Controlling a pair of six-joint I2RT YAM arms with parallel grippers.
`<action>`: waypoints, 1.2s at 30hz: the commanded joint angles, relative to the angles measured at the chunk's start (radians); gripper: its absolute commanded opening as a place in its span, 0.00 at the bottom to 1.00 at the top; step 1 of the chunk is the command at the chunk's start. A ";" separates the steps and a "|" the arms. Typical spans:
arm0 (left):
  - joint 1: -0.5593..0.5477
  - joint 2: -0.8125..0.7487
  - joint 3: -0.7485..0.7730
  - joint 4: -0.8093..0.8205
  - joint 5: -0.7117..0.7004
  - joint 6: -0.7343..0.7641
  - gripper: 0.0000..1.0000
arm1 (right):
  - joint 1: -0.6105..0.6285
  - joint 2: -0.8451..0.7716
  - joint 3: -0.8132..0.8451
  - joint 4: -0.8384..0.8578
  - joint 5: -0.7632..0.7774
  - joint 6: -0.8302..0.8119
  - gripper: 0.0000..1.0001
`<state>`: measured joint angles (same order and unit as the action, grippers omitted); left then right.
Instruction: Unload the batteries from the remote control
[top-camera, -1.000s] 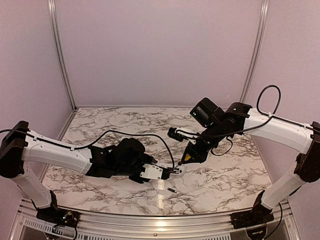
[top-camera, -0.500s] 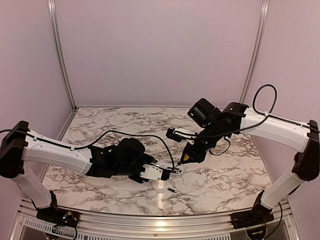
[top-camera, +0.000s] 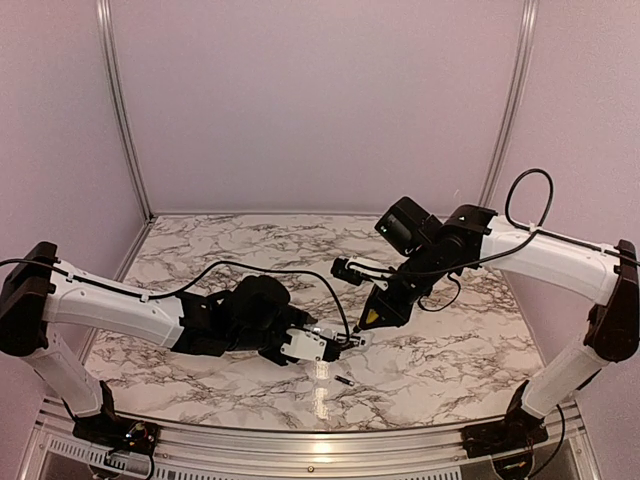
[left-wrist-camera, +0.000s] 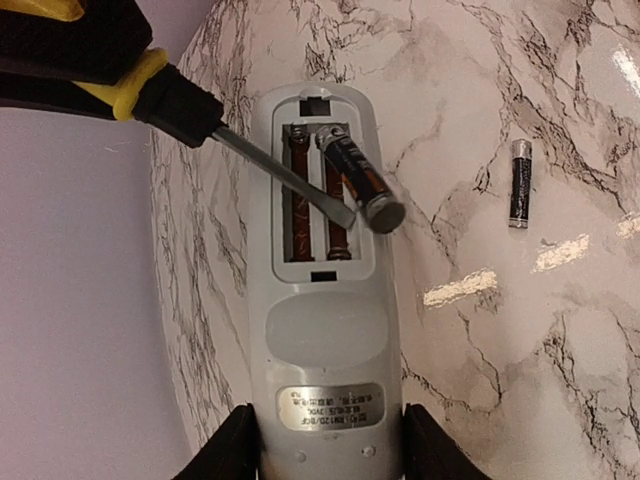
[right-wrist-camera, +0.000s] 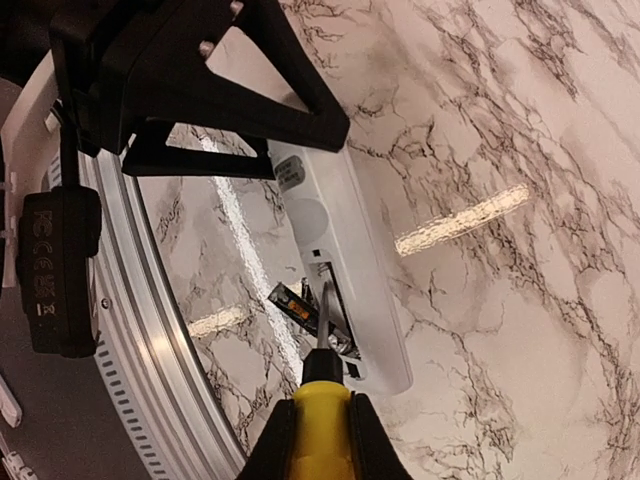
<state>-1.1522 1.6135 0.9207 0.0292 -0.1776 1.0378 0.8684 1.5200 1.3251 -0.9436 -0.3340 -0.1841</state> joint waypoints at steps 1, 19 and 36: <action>-0.003 -0.006 0.014 0.118 -0.037 0.032 0.00 | 0.009 0.014 0.008 -0.016 -0.055 0.005 0.00; -0.005 -0.026 -0.011 0.127 -0.075 0.035 0.00 | 0.009 0.026 0.026 -0.026 -0.022 0.015 0.00; -0.005 -0.038 -0.021 0.097 -0.090 -0.099 0.00 | 0.009 -0.032 0.073 0.022 -0.051 0.080 0.00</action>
<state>-1.1584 1.6096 0.9054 0.0856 -0.2478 1.0023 0.8688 1.5223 1.3518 -0.9348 -0.3656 -0.1329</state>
